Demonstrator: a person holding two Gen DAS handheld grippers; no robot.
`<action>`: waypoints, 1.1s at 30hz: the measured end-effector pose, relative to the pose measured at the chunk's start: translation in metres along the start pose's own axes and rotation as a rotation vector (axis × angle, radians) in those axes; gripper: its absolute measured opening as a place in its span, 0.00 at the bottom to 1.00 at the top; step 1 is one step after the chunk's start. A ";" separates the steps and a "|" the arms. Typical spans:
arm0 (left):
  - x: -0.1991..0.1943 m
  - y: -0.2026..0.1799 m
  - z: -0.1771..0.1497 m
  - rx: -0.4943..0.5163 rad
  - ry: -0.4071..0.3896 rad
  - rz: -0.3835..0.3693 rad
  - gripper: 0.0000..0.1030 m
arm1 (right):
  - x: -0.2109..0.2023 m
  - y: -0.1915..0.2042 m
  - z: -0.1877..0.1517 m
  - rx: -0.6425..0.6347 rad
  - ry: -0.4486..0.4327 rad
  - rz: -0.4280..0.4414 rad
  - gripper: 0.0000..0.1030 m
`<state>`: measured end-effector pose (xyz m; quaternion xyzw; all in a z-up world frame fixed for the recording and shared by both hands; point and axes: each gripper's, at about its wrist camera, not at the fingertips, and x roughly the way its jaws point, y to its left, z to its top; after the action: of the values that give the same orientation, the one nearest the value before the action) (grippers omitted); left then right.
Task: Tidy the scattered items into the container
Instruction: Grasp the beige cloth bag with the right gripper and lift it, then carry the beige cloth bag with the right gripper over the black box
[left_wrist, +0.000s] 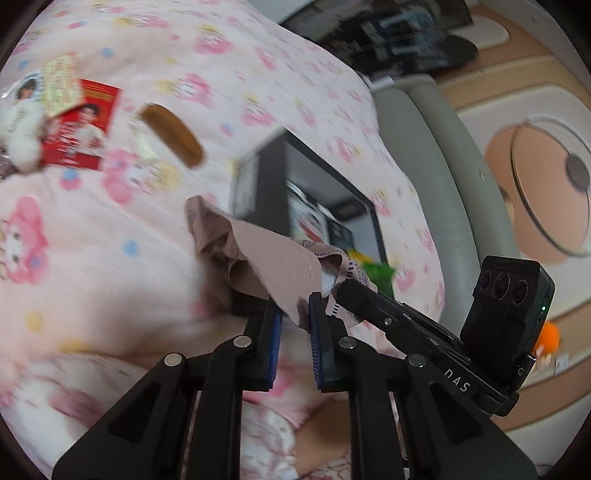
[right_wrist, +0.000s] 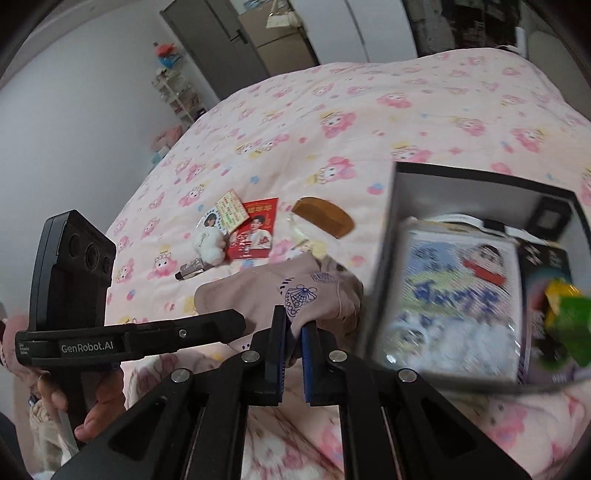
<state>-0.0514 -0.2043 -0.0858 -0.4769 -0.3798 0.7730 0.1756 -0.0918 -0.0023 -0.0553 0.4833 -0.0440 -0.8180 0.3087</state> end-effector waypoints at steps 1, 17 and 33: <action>0.007 -0.011 -0.006 0.016 0.017 -0.001 0.11 | -0.008 -0.005 -0.005 0.008 -0.009 -0.009 0.05; 0.117 -0.092 -0.079 0.167 0.298 0.084 0.21 | -0.062 -0.119 -0.096 0.260 0.013 -0.129 0.06; 0.113 -0.033 -0.047 0.027 0.195 0.349 0.63 | -0.031 -0.143 -0.093 0.354 0.049 -0.182 0.42</action>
<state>-0.0679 -0.0914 -0.1412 -0.6055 -0.2620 0.7471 0.0811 -0.0711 0.1507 -0.1334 0.5518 -0.1358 -0.8100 0.1448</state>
